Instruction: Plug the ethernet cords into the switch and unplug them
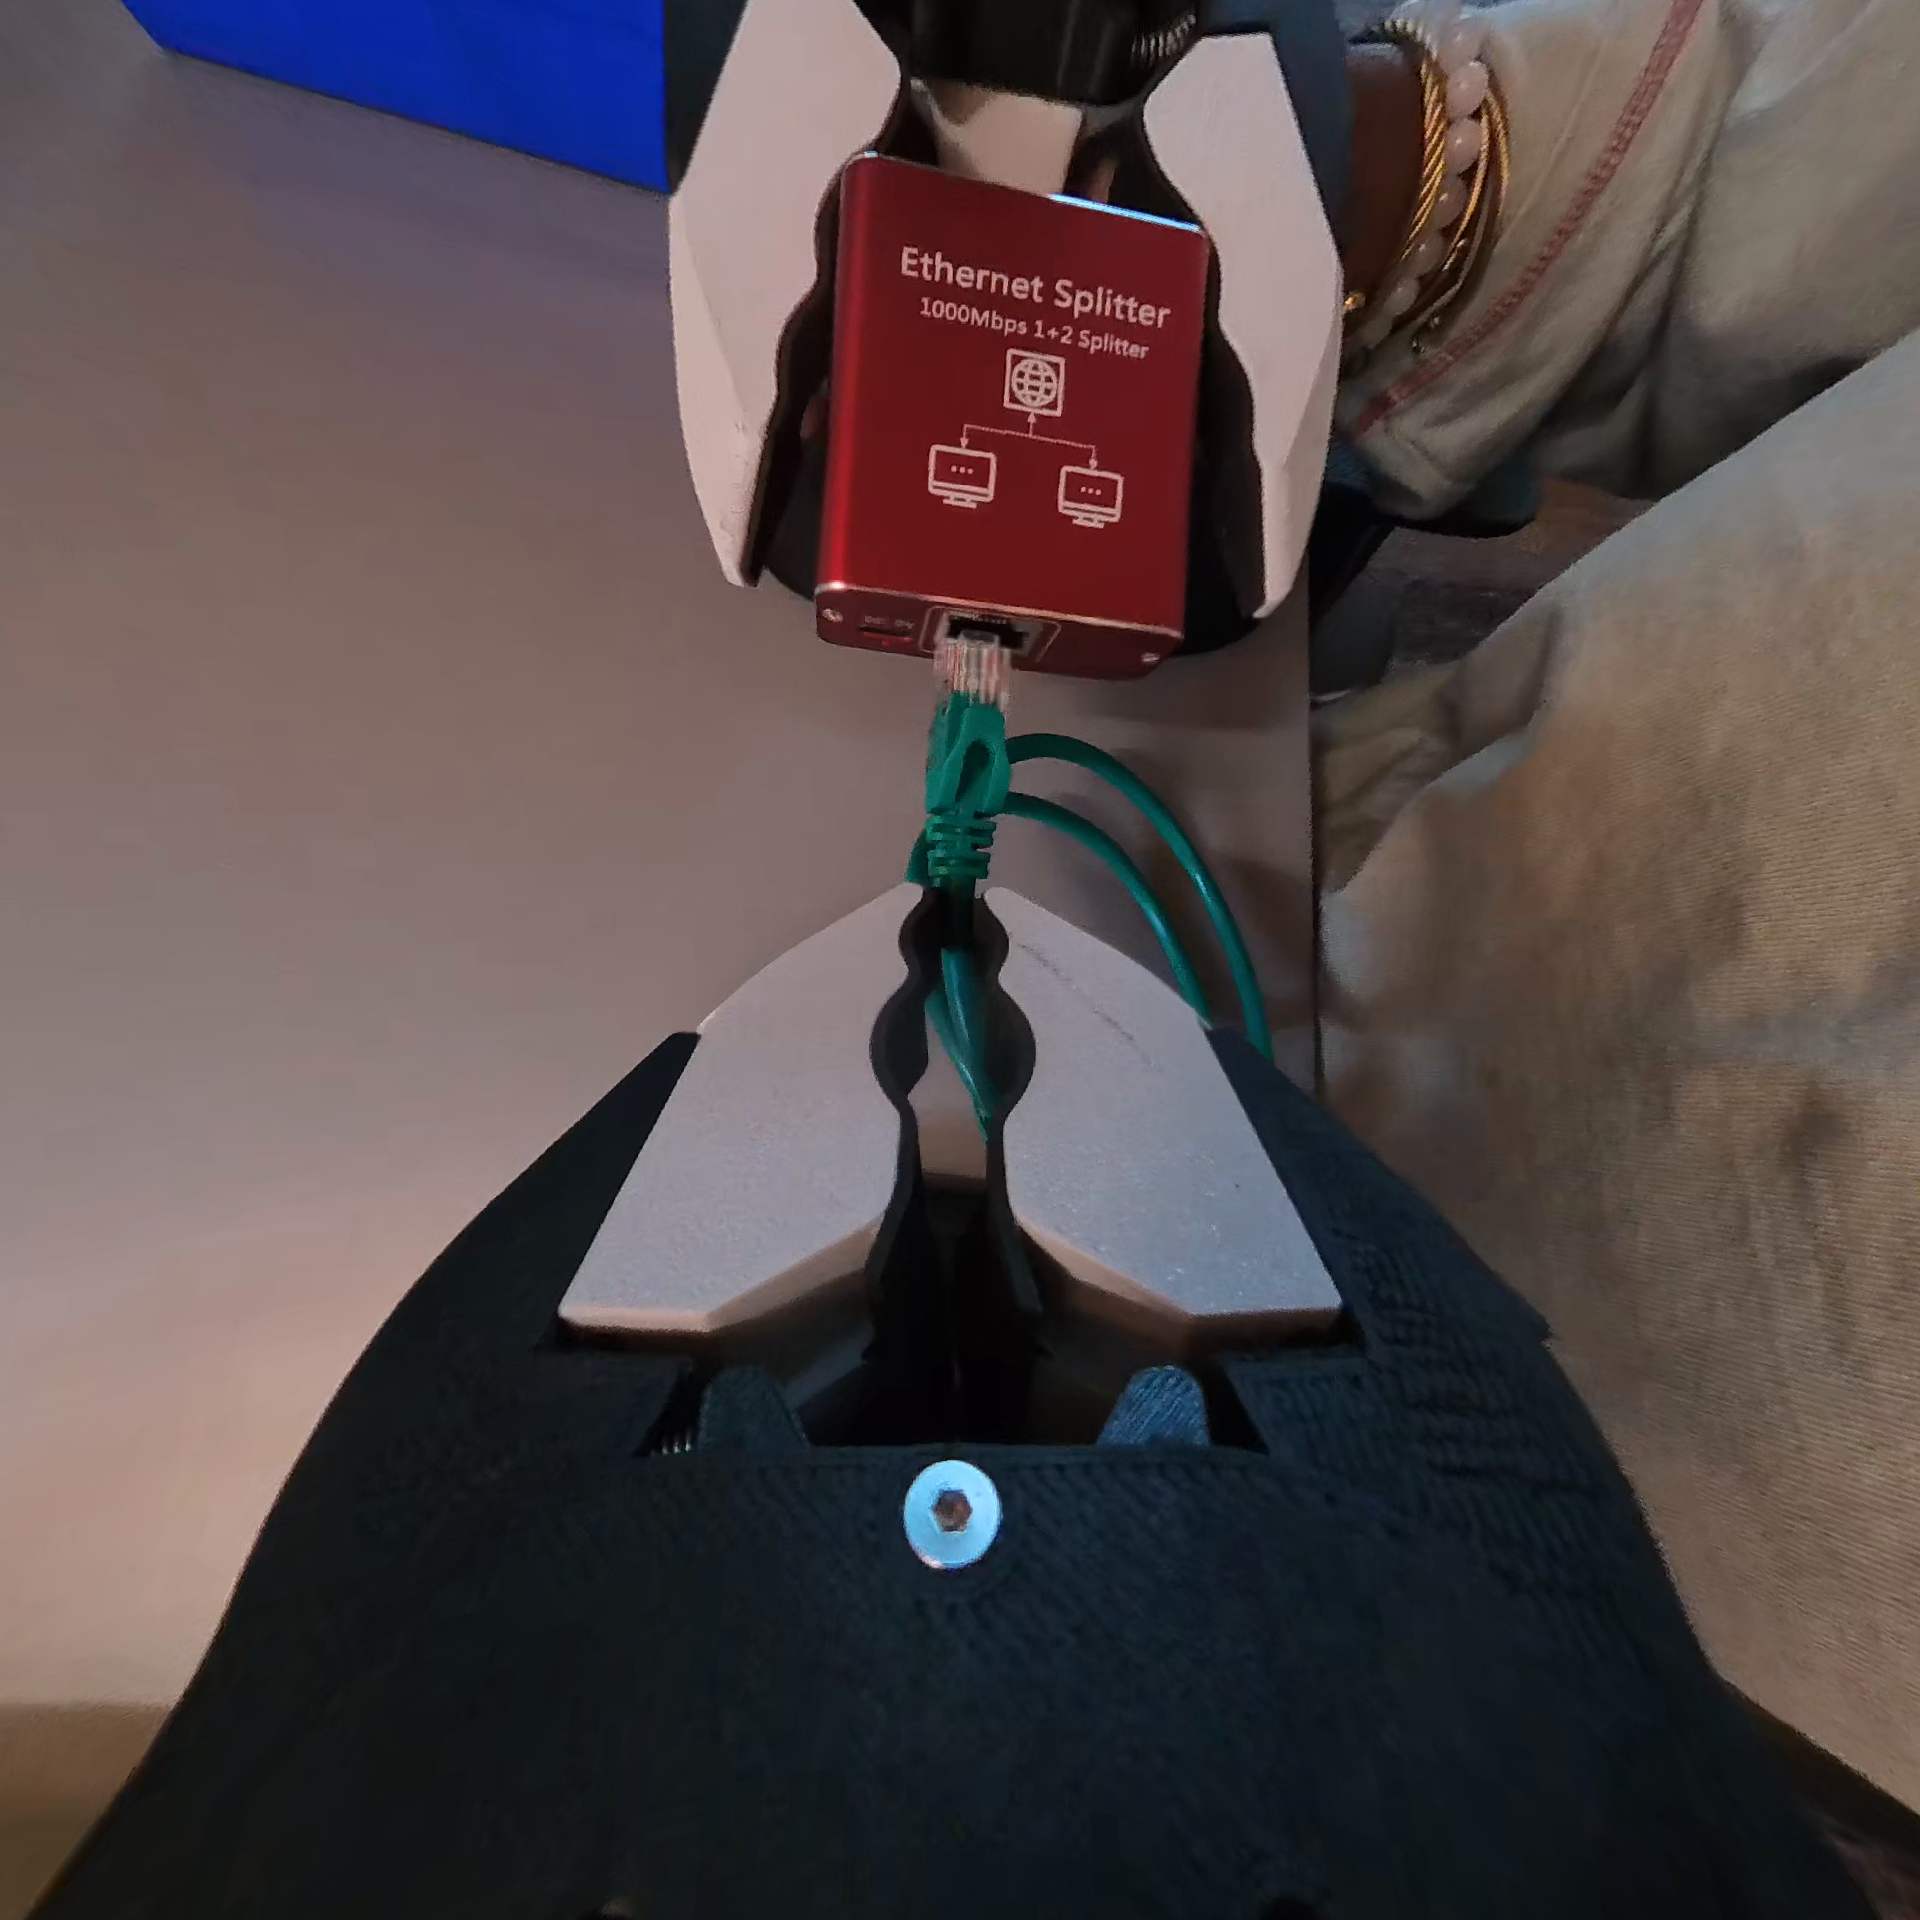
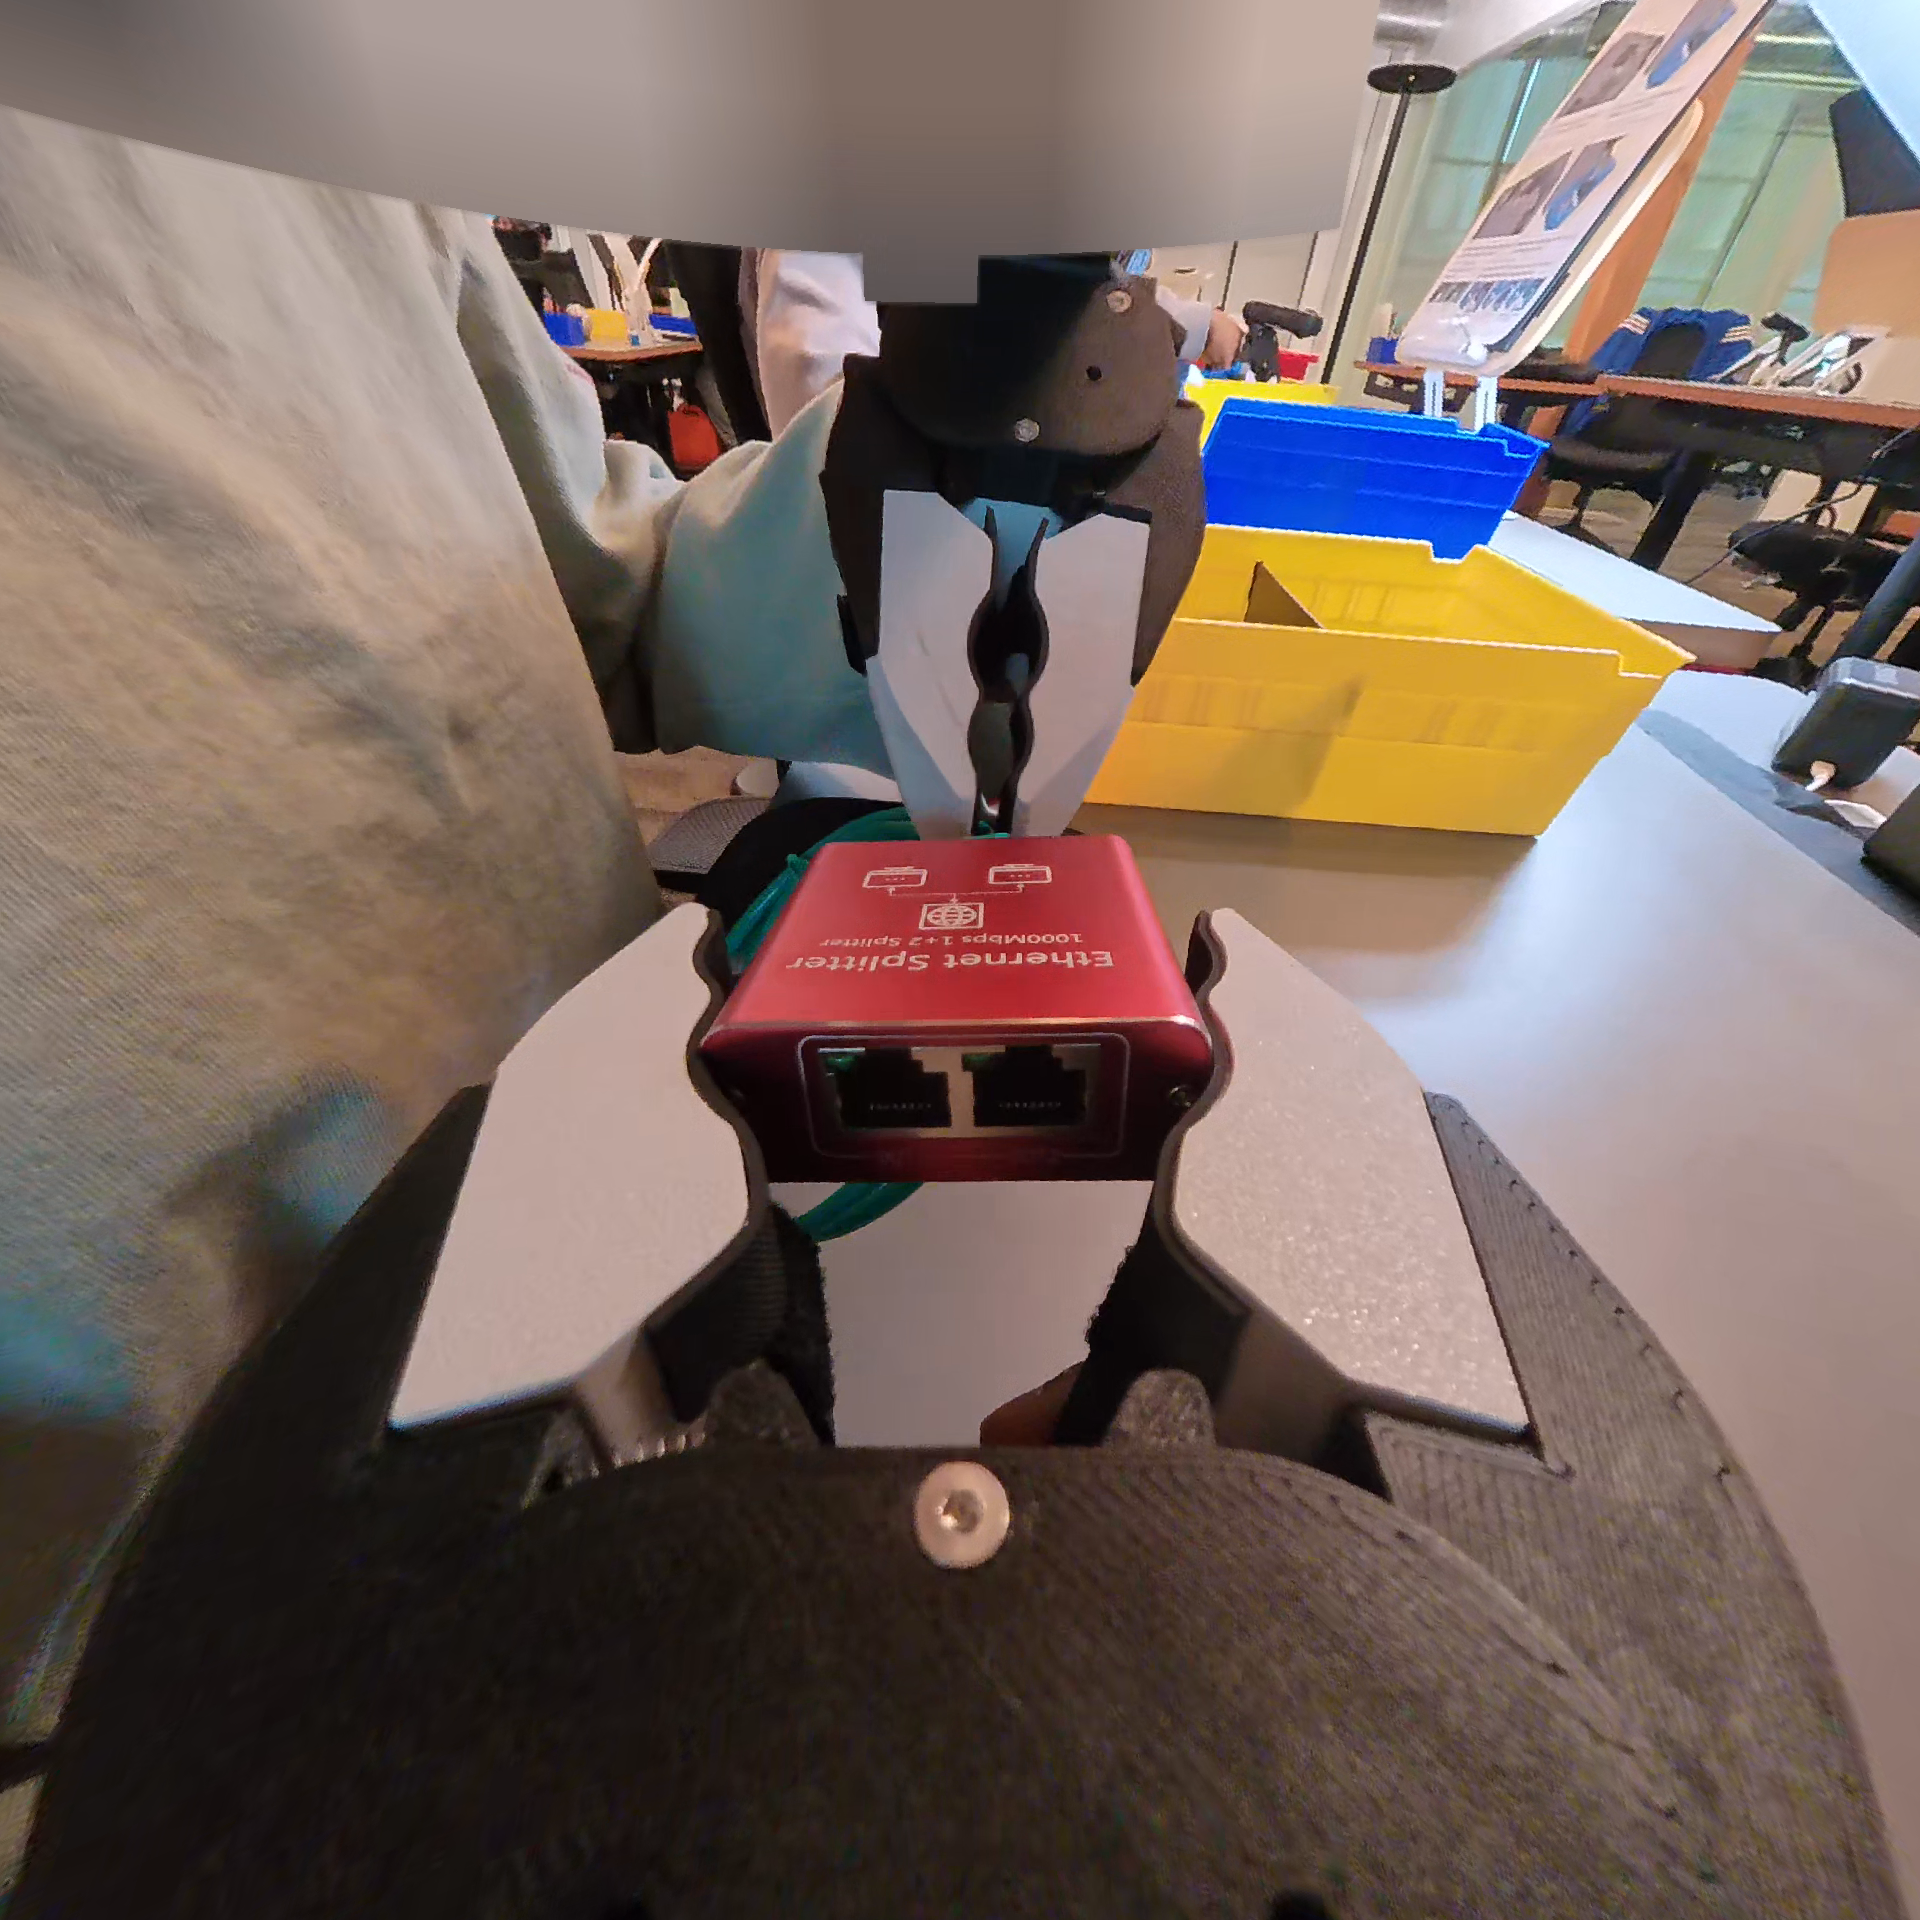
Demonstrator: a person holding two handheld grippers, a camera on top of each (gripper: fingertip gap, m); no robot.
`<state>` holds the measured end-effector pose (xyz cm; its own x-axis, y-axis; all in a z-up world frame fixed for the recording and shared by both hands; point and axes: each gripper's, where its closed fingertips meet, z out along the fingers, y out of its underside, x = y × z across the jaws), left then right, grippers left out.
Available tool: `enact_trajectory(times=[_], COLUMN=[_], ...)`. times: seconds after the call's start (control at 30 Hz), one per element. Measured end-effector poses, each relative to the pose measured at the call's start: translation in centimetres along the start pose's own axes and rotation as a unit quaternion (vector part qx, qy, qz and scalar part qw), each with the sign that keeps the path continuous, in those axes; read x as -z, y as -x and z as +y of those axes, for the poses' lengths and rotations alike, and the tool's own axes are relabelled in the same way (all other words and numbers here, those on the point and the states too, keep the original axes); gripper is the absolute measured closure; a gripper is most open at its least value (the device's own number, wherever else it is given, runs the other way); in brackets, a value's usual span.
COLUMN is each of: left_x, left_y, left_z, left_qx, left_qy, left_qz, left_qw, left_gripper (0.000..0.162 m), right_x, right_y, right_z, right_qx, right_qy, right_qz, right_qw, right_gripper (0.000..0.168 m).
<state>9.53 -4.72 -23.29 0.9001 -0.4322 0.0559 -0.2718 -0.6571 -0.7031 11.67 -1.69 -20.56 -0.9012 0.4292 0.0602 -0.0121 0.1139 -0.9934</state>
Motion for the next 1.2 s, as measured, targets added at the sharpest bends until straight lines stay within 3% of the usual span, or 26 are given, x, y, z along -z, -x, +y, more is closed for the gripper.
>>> enact_trajectory(times=[0.93, 1.2], left_x=[-1.3, -2.9], left_y=[-0.1, 0.0], left_z=[0.4, 1.6], left_qx=[0.007, -0.008], left_qy=[0.000, 0.031], left_qz=[0.020, 0.018], left_qw=[1.000, 0.999], left_gripper=[0.157, 0.158], right_x=[0.5, -0.2], right_y=[0.1, 0.2], right_z=[1.8, 3.8], right_qx=[0.000, 0.005], right_qy=[0.035, 0.106], right_qz=[-0.002, -0.006], right_qw=[0.999, 0.994], right_gripper=[0.084, 0.084])
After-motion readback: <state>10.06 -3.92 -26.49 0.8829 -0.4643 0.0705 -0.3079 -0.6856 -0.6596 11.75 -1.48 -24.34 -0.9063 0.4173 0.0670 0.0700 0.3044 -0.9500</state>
